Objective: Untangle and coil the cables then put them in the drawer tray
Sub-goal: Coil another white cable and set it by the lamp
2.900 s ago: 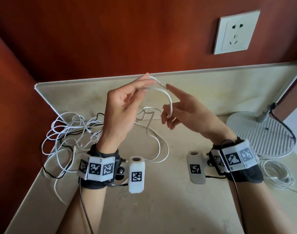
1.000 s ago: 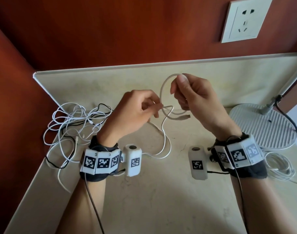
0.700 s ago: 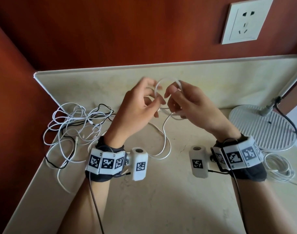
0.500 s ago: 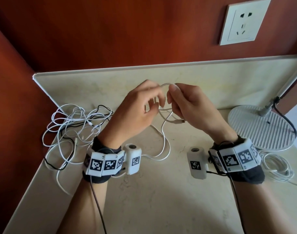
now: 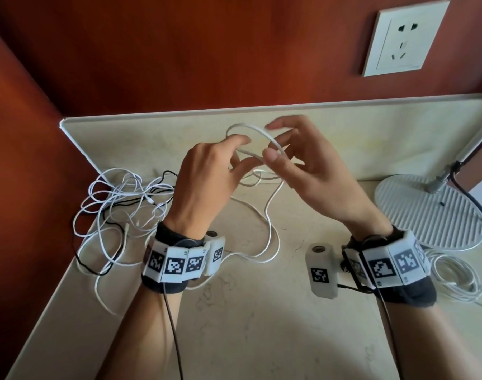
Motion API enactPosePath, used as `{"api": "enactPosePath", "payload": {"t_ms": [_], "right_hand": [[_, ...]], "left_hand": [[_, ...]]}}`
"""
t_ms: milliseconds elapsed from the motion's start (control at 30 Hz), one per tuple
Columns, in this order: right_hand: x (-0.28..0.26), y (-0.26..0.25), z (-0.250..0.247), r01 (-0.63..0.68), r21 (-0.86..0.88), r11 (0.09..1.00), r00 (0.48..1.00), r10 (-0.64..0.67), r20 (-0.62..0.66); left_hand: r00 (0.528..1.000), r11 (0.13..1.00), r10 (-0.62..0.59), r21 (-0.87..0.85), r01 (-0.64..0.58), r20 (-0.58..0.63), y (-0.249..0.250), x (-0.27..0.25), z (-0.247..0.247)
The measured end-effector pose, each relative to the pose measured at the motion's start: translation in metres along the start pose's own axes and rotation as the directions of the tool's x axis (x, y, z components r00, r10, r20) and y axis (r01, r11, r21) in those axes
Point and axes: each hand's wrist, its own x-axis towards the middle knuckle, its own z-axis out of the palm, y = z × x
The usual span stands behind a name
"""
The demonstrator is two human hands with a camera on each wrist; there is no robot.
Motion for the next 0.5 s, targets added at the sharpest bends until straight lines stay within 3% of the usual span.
{"api": "enactPosePath", "payload": {"t_ms": [100, 200, 300, 500], "right_hand": [[-0.005, -0.005, -0.002, 0.045, 0.061, 0.997, 0.998, -0.048, 0.048], [-0.006, -0.008, 0.000, 0.123, -0.105, 0.987, 0.988, -0.112, 0.105], [-0.003, -0.004, 0.005, 0.167, -0.292, 0.942, 0.986, -0.166, 0.029], [-0.003, -0.003, 0.002, 0.104, -0.274, 0.956, 0.991, -0.124, -0.057]], "left_hand": [[0.999, 0.999, -0.041, -0.024, 0.041, 0.001, 0.000, 0.000, -0.005], [0.989, 0.992, -0.088, 0.102, 0.076, 0.117, -0.001, 0.001, -0.005], [0.977, 0.979, -0.066, 0.200, 0.024, 0.205, -0.009, 0.001, -0.004], [0.978, 0.990, 0.047, 0.118, -0.072, 0.205, -0.008, 0.001, -0.007]]}}
